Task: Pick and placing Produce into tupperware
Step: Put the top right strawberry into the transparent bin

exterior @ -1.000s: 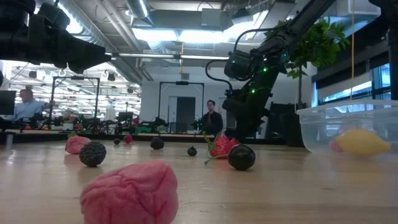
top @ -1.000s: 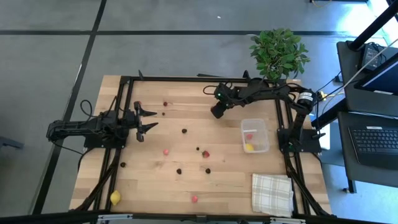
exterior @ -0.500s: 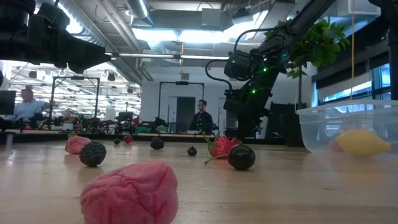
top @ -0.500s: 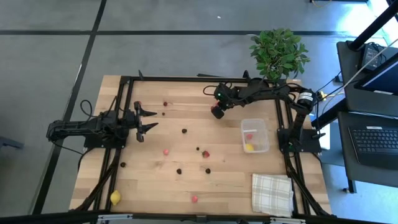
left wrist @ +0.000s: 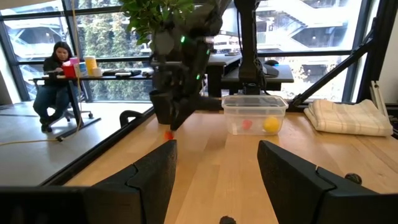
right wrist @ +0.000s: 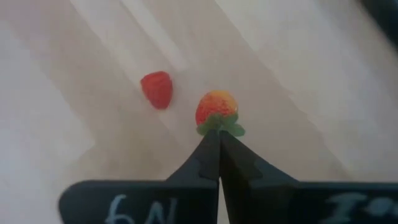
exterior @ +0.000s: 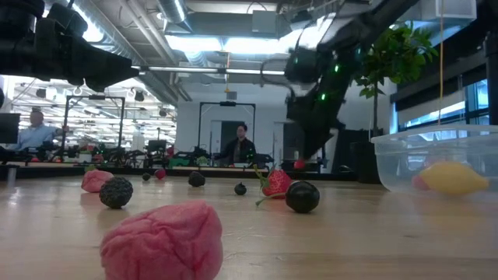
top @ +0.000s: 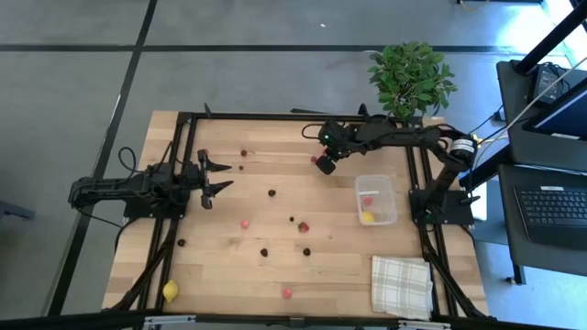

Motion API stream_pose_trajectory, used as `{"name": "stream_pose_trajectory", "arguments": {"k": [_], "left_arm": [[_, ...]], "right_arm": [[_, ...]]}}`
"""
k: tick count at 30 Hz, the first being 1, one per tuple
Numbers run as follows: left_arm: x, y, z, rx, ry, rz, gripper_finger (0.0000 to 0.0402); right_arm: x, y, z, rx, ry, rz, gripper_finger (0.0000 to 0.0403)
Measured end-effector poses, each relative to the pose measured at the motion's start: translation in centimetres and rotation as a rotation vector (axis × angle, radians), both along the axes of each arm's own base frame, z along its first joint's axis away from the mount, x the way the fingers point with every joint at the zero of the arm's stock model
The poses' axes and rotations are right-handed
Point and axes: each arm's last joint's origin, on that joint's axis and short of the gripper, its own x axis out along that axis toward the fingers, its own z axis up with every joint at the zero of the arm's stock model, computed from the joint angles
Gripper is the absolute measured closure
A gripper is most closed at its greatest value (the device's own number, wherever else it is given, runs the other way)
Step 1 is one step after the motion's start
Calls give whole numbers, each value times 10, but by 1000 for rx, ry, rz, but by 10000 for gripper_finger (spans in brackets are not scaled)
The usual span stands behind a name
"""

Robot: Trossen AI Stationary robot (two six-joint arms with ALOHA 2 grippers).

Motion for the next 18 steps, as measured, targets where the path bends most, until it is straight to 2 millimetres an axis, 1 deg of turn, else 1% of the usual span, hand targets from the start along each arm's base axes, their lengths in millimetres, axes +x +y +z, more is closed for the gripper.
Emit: {"name": "stream_pose_trajectory", "arguments": {"k": [2, 6, 12, 15, 18], "left_arm": [[0, 0, 0, 0, 0, 0, 184], [0, 0, 0, 0, 0, 0, 184], [0, 0, 0, 0, 0, 0, 184], [0, 0, 0, 0, 0, 0, 184], [0, 0, 0, 0, 0, 0, 184]], "right_arm": [[-2, 7, 16, 7, 16, 13, 400], [-9, 31, 46, 53, 83, 27, 400], [-32, 75, 85, 126, 189, 12, 400], [-48, 95, 98, 152, 217, -23, 400], [-66, 111, 103, 176, 282, -82, 400]]}}
